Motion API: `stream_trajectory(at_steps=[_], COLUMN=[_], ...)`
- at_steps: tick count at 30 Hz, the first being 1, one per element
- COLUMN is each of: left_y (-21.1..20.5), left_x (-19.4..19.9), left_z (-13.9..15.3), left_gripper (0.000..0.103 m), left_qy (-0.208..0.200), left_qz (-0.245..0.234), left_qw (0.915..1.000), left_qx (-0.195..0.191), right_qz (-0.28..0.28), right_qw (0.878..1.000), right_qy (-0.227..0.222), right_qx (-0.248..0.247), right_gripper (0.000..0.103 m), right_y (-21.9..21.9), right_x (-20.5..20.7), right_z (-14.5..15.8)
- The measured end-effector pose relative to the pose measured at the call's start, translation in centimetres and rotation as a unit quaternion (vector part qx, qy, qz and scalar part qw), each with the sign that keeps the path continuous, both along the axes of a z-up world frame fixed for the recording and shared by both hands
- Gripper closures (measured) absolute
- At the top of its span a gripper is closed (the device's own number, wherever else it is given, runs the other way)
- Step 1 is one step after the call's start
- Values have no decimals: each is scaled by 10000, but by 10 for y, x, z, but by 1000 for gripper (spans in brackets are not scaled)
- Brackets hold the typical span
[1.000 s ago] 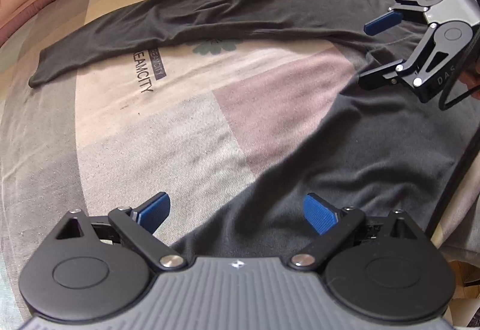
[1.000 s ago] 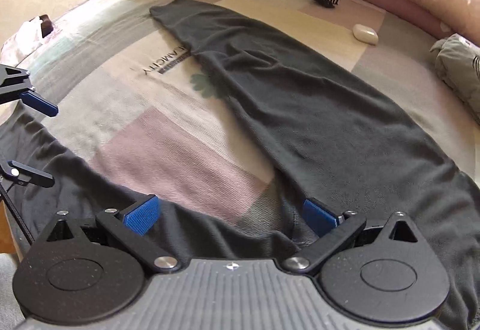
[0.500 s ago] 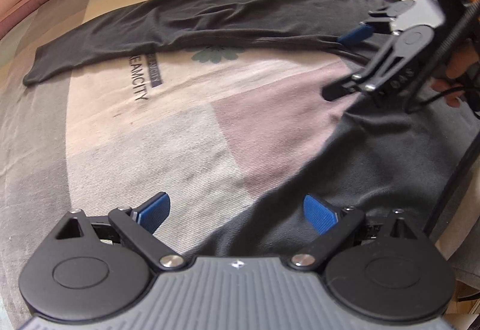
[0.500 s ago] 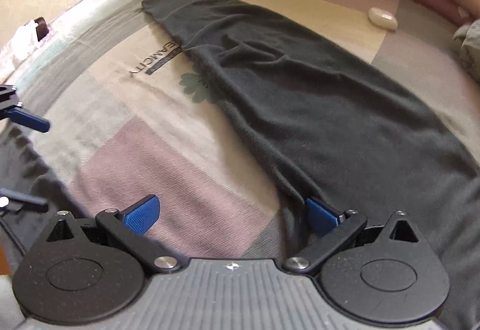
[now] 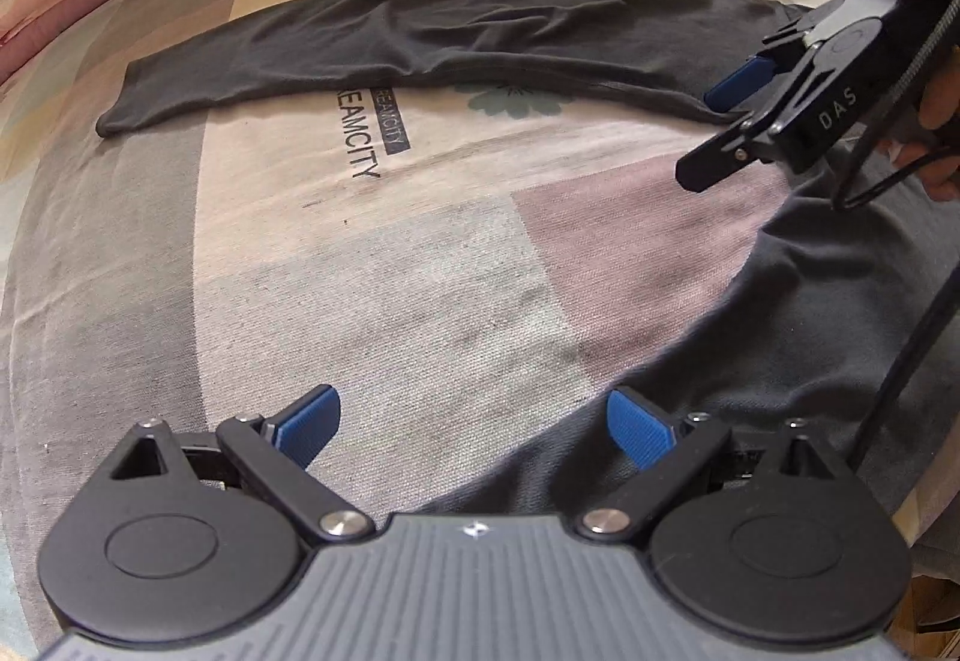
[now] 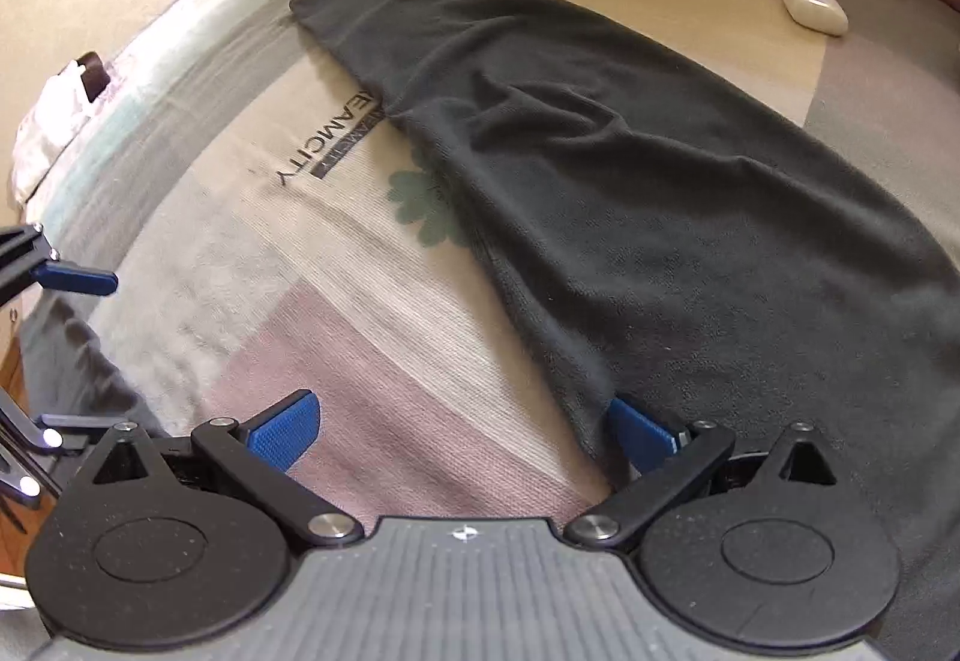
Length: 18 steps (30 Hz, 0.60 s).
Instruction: Fold clothes
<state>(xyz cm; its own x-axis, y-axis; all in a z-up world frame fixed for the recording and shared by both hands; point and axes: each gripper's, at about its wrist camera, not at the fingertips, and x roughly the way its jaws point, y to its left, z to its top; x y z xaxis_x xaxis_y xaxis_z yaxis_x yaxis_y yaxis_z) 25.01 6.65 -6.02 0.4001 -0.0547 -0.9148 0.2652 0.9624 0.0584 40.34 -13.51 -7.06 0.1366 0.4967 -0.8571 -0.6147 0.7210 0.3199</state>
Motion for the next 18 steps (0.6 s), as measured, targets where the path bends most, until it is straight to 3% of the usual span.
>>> stream_trajectory(at_steps=[1,3,5,7,10,12,18], left_y=[1,6,11,17,26,31,50], left_x=[-1,-2,-3,-3,-1,1,4], left_z=[0,0,-1,-3,-4,-4,-4], left_gripper=[8,8,8,8,8,8,8], left_qy=[-5,8,9,0,-15,-37,-77], left_qz=[8,42,90,168,284,306,310], left_qw=[10000,10000,9999,9998,9996,9995,9994], left_qx=[6,31,69,94,86,91,102], right_qz=[82,268,305,214,61,119,543], right_qw=[9993,9984,9993,9991,9998,9995,9971], right_qy=[311,390,-109,-293,-139,245,-524], right_qx=[195,298,207,201,90,-140,-51], right_gripper=[0,0,0,0,0,0,0], right_y=[1,6,12,19,31,41,65], right_x=[3,3,4,13,24,21,15], right_z=[2,9,18,21,7,-6,17])
